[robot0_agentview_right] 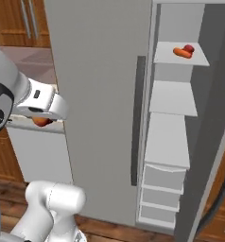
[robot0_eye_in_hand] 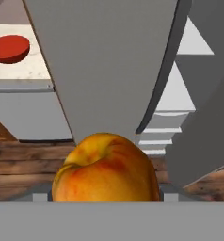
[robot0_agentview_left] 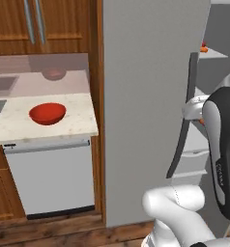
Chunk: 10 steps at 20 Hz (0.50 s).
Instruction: Take the carrot, peach, and bell pepper from the freezer and place them in the bowl on the counter.
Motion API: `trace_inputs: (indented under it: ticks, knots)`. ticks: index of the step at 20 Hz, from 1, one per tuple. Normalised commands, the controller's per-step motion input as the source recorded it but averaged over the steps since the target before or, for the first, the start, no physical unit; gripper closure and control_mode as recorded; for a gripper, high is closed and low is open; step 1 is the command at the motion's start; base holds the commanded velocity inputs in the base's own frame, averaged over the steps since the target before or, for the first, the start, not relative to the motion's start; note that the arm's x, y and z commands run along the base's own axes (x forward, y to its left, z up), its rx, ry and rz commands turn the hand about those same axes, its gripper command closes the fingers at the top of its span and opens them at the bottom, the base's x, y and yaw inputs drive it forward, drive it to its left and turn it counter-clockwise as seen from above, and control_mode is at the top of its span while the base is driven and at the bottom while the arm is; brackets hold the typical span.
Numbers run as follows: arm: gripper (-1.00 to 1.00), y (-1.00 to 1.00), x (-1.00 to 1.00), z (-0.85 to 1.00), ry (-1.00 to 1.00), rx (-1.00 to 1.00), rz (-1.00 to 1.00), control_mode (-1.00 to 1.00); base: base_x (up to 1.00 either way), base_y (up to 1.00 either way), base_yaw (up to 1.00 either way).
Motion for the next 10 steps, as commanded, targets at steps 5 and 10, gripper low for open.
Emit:
trace_inputs:
  ticks: [5, 10]
  knots:
    - [1.00, 0.00, 0.00, 0.00, 0.00, 0.00, 0.00, 1.00, 0.00, 0.85, 0.00]
    - [1.00, 0.00, 0.00, 0.00, 0.00, 0.00, 0.00, 1.00, 0.03, 0.85, 0.00]
